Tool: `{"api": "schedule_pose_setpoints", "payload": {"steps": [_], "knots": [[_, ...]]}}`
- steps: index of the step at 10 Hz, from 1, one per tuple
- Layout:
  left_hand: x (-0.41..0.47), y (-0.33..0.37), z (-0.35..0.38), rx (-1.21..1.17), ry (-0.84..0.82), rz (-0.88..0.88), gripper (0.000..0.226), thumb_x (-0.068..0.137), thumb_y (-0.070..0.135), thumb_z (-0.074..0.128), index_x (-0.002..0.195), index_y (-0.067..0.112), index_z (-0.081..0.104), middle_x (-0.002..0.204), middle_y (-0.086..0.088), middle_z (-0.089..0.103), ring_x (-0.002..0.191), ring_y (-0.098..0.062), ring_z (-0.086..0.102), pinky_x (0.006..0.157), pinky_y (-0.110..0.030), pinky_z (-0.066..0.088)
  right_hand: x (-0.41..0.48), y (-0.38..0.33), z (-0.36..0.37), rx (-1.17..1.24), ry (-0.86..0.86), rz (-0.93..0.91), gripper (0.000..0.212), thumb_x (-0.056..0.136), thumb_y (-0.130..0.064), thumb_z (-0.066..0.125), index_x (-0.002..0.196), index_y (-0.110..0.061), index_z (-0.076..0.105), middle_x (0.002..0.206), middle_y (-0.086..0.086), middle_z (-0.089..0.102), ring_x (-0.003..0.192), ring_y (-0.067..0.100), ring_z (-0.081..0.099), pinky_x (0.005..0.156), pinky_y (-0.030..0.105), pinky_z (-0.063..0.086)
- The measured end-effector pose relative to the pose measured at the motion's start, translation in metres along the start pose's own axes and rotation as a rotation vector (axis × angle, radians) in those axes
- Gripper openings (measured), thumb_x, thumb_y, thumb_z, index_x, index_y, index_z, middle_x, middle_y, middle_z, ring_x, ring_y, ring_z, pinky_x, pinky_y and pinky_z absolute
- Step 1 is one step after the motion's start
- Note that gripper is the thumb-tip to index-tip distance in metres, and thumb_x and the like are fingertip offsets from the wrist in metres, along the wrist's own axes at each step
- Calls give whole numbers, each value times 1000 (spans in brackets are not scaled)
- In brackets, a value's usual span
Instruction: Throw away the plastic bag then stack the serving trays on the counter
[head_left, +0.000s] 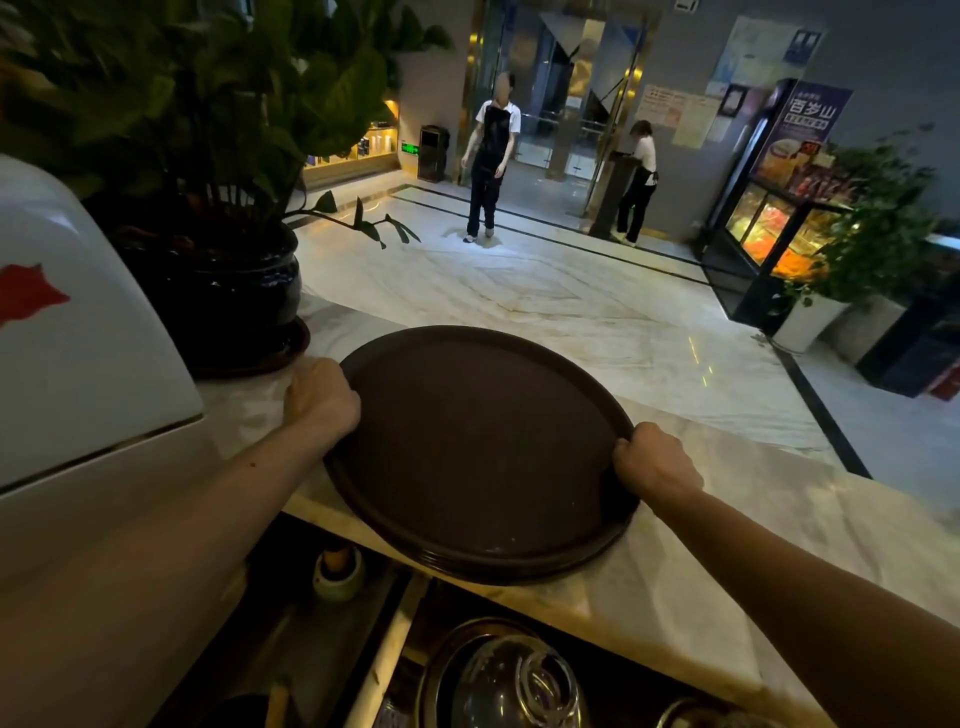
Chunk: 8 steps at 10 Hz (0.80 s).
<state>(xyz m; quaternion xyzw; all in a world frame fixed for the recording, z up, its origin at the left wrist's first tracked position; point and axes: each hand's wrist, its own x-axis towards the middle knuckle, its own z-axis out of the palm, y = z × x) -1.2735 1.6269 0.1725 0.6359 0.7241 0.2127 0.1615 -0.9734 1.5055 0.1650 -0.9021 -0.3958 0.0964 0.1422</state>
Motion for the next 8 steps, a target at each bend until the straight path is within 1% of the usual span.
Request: {"api": "schedule_pose_setpoints", "payload": {"steps": [1,2,3,4,5,6,7,8], "knots": [[-5,2,2,-5,-18,-1,26,96,8,51,119,-4,55,131,-25,51,115,-40,55,87,-42,45,-3,3,-1,13,-1,3,22,97,-23,45,109,-6,53,99,14,58,90,30,61,83,44,54],[-11,3,6,22,-16,-5,29,95,10,53,121,-2,55,138,-24,41,122,-40,47,93,-43,43,-8,11,-2,58,7,14,22,98,-20,45,109,-4,53,96,14,57,85,28,59,76,40,52],[-9,1,7,81,-9,16,30,94,14,55,120,-1,56,136,-24,45,123,-40,45,95,-43,43,-10,14,-2,55,31,-10,24,99,-21,44,110,-2,53,95,14,54,83,28,56,72,37,47],[-12,0,9,41,-13,16,28,95,14,53,119,0,56,134,-25,45,115,-39,53,89,-44,46,-14,16,-1,61,65,-30,27,100,-23,42,111,-2,52,107,18,57,85,28,52,73,35,42],[-18,-1,7,16,-19,5,30,96,15,50,122,1,54,134,-24,45,116,-38,52,89,-46,46,-17,17,-1,84,68,-28,26,100,-23,39,112,-3,51,110,19,56,85,27,51,74,35,43],[-28,-3,1,21,-94,41,41,96,21,46,133,4,40,137,-24,41,124,-40,45,94,-49,44,-20,17,-9,86,7,-40,25,97,-21,39,115,-5,47,112,18,55,95,31,56,84,43,50],[-40,-2,-5,59,-140,108,46,97,26,45,137,6,34,138,-25,39,126,-41,41,95,-50,42,-27,16,-17,79,-29,-56,27,96,-22,41,117,-5,45,114,18,54,95,31,56,84,43,51],[-69,4,-20,123,-122,262,52,97,36,43,138,7,33,138,-26,39,126,-43,39,96,-51,40,-49,17,-34,82,0,-134,35,96,-25,44,124,-4,43,123,21,52,100,34,55,79,39,46]]}}
